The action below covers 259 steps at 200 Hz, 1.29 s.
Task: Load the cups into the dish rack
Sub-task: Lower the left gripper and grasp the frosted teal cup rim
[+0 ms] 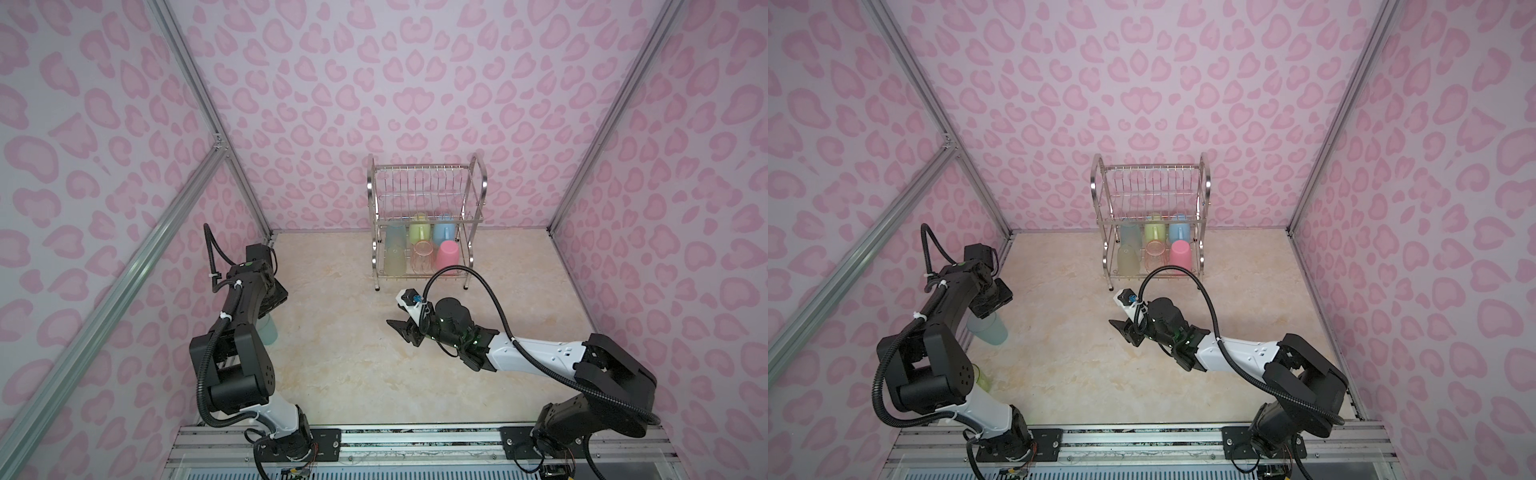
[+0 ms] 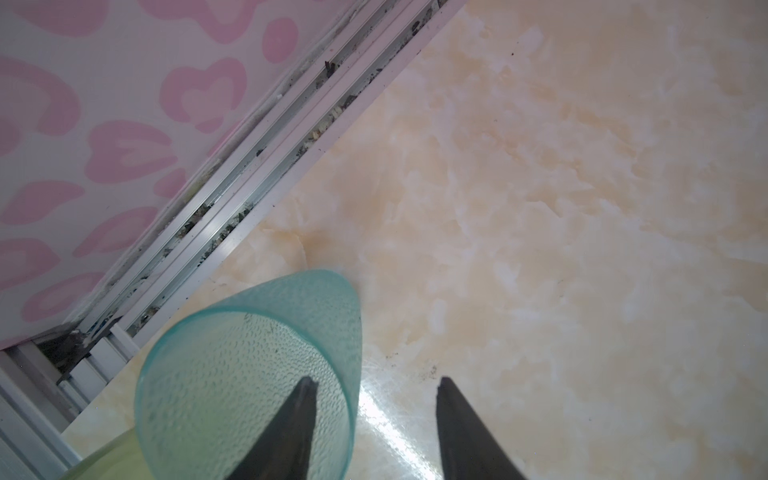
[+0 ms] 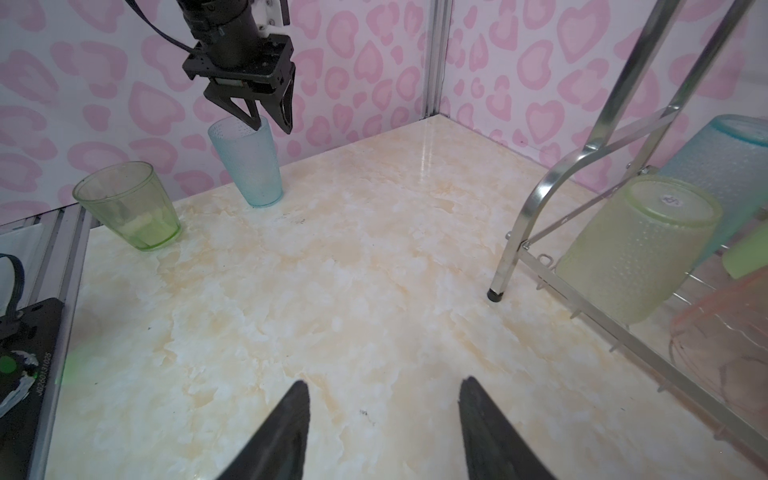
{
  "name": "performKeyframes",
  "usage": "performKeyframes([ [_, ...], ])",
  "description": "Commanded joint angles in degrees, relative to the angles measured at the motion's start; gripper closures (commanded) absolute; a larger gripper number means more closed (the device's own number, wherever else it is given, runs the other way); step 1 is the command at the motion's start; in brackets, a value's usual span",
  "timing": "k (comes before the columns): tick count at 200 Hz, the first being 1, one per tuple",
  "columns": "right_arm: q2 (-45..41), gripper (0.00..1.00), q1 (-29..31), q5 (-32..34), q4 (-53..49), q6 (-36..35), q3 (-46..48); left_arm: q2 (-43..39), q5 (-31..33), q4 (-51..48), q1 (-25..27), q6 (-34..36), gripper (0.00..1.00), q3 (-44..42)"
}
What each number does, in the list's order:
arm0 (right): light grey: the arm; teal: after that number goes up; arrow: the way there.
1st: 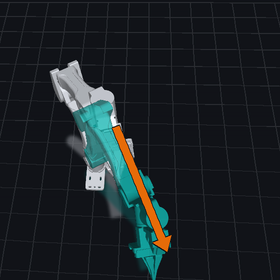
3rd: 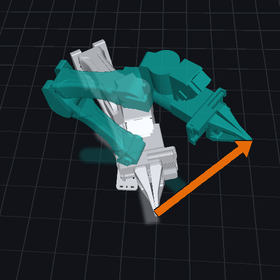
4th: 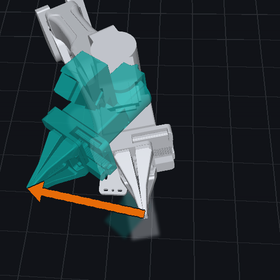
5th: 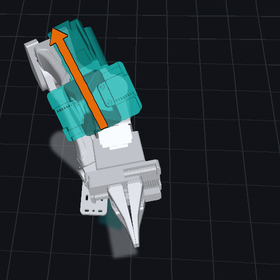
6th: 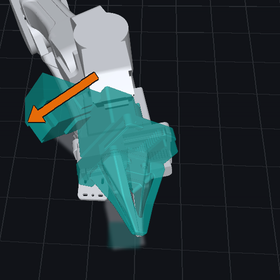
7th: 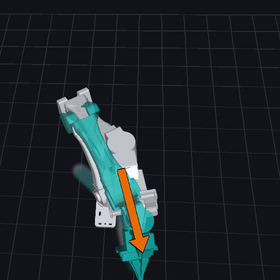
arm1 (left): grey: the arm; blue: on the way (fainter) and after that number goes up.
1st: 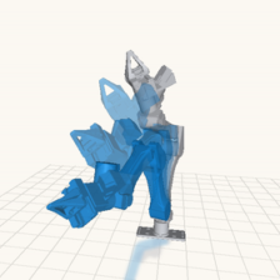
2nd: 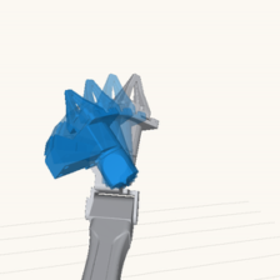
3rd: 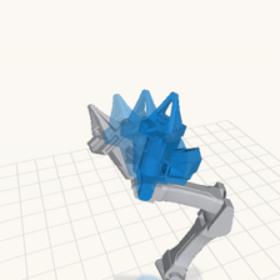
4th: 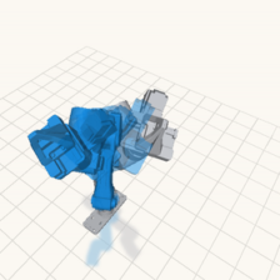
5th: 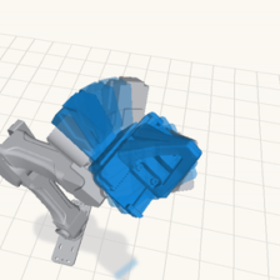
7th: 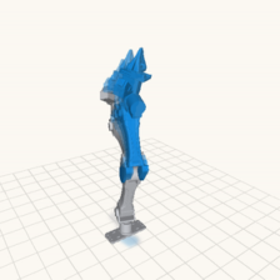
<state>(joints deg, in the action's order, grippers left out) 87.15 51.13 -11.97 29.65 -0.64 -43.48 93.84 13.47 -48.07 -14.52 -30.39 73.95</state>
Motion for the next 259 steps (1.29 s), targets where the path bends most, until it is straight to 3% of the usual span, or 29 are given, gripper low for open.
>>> performKeyframes([
  [1,0.2,0.43,0.1,0.4,-0.2,-0.3,0.1,0.9,0.4,1.2,-0.3,0.6,0.54,0.4],
  [41,0.9,0.43,0.0,0.2,0.3,0.1,0.2,0.8,0.4,2.2,-0.4,0.6,0.63,-1.1],
  [69,0.9,0.43,0.0,0.4,0.3,0.2,0.2,1.2,0.1,2.4,-0.5,0.5,0.63,-1.5],
  [81,1.0,0.43,0.0,0.4,0.3,0.2,0.2,1.1,0.1,2.5,-0.5,0.5,0.7,-1.9],
  [156,1.2,0.43,0.0,1.5,0.1,0.1,0.0,1.5,-0.4,3.1,-0.5,0.7,0.89,-3.0],
  [259,2.2,0.42,-0.8,1.4,1.0,1.5,0.0,-1.3,-5.7,4.8,1.1,1.2,0.96,-3.9],
])
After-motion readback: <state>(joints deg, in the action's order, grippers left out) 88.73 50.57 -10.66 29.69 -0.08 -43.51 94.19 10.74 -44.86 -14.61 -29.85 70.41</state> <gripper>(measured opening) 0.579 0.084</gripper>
